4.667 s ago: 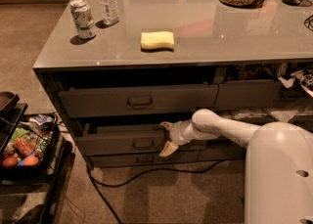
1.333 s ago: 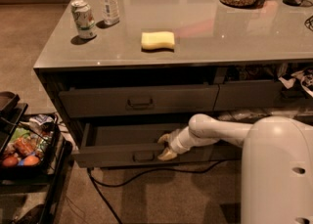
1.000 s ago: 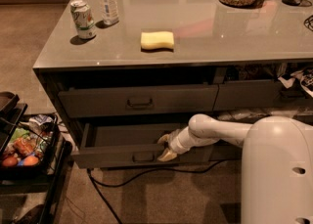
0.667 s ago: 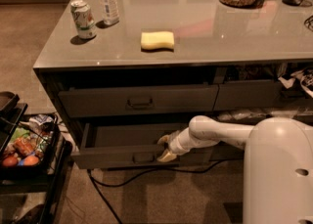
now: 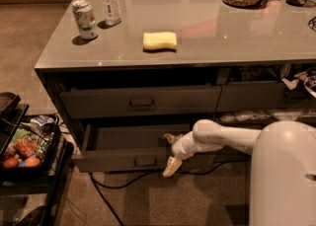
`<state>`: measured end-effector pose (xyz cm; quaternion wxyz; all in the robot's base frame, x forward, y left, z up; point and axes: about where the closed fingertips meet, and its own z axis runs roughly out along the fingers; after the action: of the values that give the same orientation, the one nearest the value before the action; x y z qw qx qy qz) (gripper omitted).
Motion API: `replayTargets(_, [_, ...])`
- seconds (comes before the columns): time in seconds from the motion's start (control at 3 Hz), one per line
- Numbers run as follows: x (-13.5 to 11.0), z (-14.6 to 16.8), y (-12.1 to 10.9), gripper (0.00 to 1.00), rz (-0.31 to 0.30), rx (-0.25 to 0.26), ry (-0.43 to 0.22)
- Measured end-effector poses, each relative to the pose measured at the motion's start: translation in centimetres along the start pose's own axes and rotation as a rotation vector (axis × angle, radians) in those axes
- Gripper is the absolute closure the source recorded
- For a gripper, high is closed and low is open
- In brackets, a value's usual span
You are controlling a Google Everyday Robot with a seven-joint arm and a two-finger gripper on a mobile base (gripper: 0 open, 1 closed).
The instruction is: Open middle drawer
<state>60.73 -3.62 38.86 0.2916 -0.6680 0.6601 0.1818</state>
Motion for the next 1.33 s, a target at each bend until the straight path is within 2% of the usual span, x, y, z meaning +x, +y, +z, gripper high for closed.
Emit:
replayTargets(0.67, [-0.2,-0.3,0.0,0.0,0.0,0.0,0.0])
replayTargets(1.0, [-1.4,-1.1,0.5,0.0,-0.02,-0.023,0.011])
replayTargets(1.33, [-3.0,-3.2,1.5,0.0,-0.048,-0.048,0.064])
